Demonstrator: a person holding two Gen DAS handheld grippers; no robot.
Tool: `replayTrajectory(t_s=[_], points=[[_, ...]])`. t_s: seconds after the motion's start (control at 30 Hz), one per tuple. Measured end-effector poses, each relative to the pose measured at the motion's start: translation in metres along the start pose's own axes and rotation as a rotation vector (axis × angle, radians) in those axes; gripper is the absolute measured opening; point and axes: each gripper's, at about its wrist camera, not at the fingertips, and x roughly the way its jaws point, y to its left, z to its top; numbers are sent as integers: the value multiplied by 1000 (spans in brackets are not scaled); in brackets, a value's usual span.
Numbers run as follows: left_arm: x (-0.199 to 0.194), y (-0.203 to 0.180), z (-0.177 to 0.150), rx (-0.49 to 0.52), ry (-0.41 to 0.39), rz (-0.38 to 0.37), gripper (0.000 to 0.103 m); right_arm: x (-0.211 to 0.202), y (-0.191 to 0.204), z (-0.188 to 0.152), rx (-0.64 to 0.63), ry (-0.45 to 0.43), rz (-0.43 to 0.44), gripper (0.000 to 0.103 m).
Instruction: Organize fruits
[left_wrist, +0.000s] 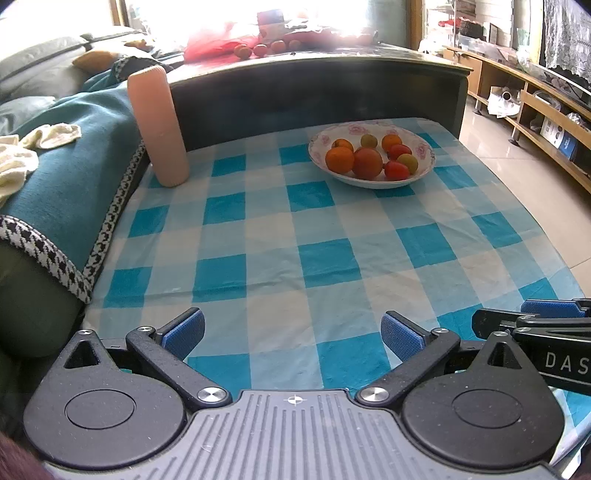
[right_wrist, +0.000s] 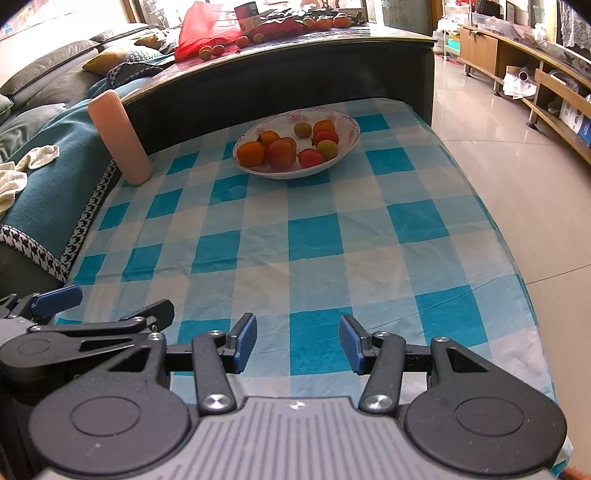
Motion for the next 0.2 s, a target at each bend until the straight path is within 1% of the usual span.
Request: replayTrajectory(t_s=[0.2], points=[[0, -1, 0, 1, -5, 12, 103, 1, 0, 0, 0, -1, 6, 63]])
